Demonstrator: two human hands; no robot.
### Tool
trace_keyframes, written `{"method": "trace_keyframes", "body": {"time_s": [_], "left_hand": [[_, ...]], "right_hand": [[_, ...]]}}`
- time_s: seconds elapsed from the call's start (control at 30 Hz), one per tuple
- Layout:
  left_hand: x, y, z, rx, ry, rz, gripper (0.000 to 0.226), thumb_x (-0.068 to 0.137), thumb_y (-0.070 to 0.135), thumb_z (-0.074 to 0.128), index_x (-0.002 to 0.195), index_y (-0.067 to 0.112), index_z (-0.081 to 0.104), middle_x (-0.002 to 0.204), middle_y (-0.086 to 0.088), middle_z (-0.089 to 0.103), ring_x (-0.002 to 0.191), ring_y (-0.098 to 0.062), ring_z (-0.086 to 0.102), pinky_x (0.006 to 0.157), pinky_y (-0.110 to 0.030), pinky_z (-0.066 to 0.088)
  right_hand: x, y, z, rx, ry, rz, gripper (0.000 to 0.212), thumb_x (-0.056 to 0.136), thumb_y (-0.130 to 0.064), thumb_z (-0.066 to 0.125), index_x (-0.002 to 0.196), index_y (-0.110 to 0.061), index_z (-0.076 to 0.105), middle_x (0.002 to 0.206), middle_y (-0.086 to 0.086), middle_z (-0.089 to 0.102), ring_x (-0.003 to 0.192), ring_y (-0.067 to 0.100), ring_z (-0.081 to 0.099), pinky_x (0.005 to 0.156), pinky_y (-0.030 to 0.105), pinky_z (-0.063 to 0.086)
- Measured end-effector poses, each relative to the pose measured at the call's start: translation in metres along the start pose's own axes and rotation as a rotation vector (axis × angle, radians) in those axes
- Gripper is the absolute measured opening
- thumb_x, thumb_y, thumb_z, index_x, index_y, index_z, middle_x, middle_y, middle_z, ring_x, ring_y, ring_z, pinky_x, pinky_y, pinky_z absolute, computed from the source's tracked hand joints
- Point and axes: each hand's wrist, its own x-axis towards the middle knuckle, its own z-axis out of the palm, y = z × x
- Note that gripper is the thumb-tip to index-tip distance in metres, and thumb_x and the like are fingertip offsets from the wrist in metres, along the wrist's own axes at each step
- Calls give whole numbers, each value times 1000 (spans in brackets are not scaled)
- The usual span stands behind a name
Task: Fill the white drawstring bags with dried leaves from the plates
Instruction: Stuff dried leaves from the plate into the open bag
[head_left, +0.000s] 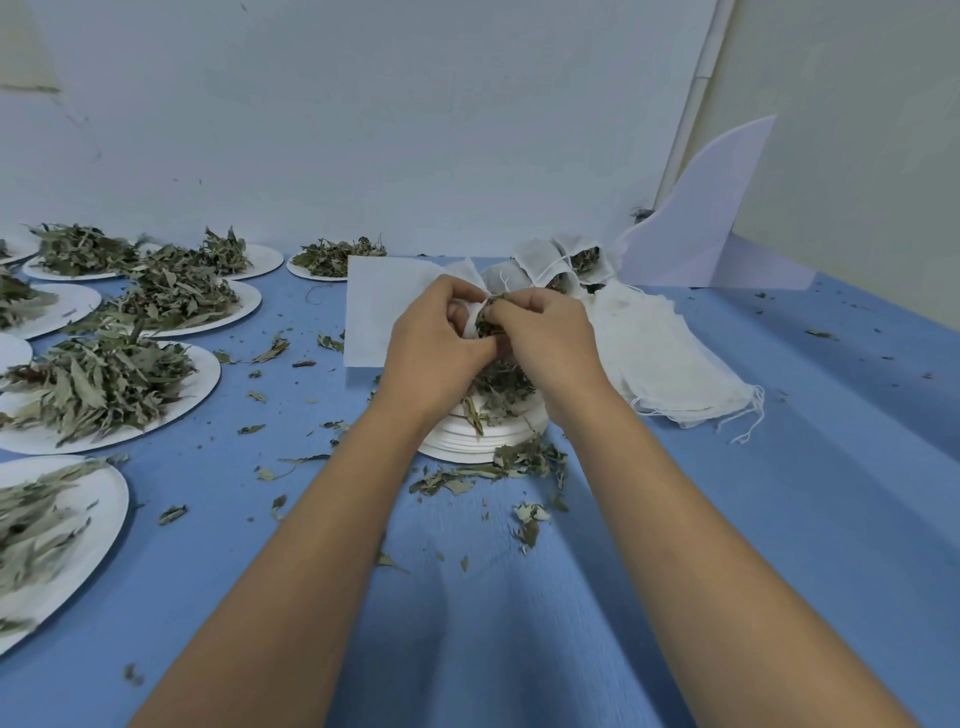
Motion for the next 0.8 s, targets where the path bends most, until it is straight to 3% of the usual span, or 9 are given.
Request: {"method": "trace_keyframes", "body": {"time_s": [0.13,0.2,0.27,0.33,0.4,0.47,0.53,0.67,0.8], "left_hand": [[1,-6,-2,37,121,7,25,77,17,74,95,22,56,68,6,41,52,-1,35,47,-9,32],[1,-8,-3,42,159,17,22,78,20,74,92,22,57,66,7,40,50,-1,35,48,-10,33],[2,-10,-4,40,165,15,23,78,21,75,90,23,56,66,6,39,49,0,35,48,-10,33],[2,-12,-5,37,154,13,24,77,19,76,89,24,56,66,6,41,48,1,37,48,-10,34],[2,-12,-6,46,150,24,23,77,17,76,88,23,56,65,7,40,48,2,37,47,-9,34],[1,-12,-7,71,141,36,21,78,13,73,88,20,56,63,7,39,48,1,36,47,-9,33],[2,-12,-9,92,136,39,19,79,9,70,88,19,56,62,7,39,47,0,35,47,-9,32],[2,-13,-14,93,151,10,18,79,9,69,85,21,56,62,7,40,47,0,36,45,-10,31],[2,-13,-15,-7,130,-32,22,79,13,72,80,26,55,67,2,48,54,-5,42,54,-20,38]], "right_hand": [[-3,-8,8,61,-57,33,39,82,-25,51,88,12,57,74,9,52,71,21,49,85,56,48],[-5,-12,10,73,-63,67,42,81,-30,45,86,11,56,80,15,59,78,31,56,89,58,47],[-5,-12,11,110,-66,104,38,83,-31,44,85,2,62,94,13,68,94,32,62,93,56,46],[-2,-8,9,156,-85,132,26,88,-31,46,76,-18,65,92,-2,69,95,22,63,95,45,47],[1,-6,6,193,-108,160,25,91,-28,46,75,-21,64,86,-6,68,87,15,62,91,37,47],[2,-7,2,259,-121,215,27,92,-24,46,81,-12,67,78,-2,67,70,13,59,75,29,50],[2,-8,-1,291,-124,253,27,92,-19,46,86,-7,69,79,2,67,68,14,59,63,21,51],[2,-10,-1,381,-119,273,15,91,-7,47,88,-4,62,82,7,65,65,18,65,60,22,53],[0,2,-2,-65,-10,1,13,91,-10,47,93,-16,59,80,-7,59,80,19,68,73,33,52]]}}
